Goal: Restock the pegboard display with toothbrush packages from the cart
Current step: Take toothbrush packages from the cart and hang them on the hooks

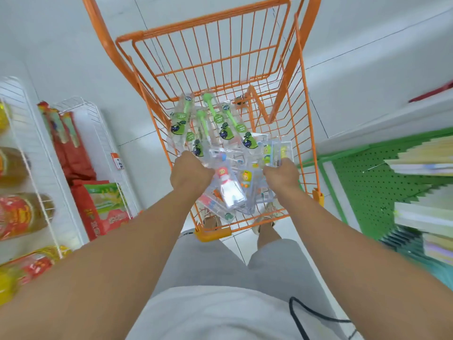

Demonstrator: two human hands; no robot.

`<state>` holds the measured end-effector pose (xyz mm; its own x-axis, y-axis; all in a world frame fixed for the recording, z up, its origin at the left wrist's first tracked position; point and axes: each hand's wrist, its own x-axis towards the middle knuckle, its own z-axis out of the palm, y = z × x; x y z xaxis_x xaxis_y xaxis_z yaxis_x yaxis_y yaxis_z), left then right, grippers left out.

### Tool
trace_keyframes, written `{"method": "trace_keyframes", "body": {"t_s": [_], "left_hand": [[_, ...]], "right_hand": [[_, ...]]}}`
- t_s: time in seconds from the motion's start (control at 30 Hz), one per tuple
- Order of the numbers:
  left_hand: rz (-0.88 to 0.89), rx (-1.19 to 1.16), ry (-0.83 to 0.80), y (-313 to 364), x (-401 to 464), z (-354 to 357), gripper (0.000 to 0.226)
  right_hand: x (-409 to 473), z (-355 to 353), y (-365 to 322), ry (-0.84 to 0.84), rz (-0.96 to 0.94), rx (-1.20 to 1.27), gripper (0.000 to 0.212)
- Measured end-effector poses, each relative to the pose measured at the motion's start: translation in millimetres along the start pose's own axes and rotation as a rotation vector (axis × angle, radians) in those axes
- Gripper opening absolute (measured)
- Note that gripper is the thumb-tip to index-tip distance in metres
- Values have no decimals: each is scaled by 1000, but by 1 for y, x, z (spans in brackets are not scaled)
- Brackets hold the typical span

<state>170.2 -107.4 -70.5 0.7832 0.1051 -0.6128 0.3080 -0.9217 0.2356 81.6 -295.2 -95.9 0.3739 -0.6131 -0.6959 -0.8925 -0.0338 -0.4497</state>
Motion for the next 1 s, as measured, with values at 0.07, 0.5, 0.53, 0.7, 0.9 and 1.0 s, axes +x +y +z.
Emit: {"method": "trace_keyframes", "body": {"t_s": [0.07,0.5,0.53,0.7,0.9,1.0], "left_hand": [[34,25,-14,-4,7,-4,45],[521,582,-224,11,-5,27,92],[556,621,-246,6,-6,26,101],[633,763,-363,-10,-6,17,141],[656,701,-275,-11,2,16,147],[695,671,-269,-14,9,6,144]], "right_hand": [[-7,-1,3,17,46,74,8],[-17,20,26,-225,357,384,73],[-15,22,25,-196,349,357,79],[-18,34,17,-33,278,163,99],[-23,43,6,-51,309,341,92],[-29,41,2,-94,323,502,112]]}}
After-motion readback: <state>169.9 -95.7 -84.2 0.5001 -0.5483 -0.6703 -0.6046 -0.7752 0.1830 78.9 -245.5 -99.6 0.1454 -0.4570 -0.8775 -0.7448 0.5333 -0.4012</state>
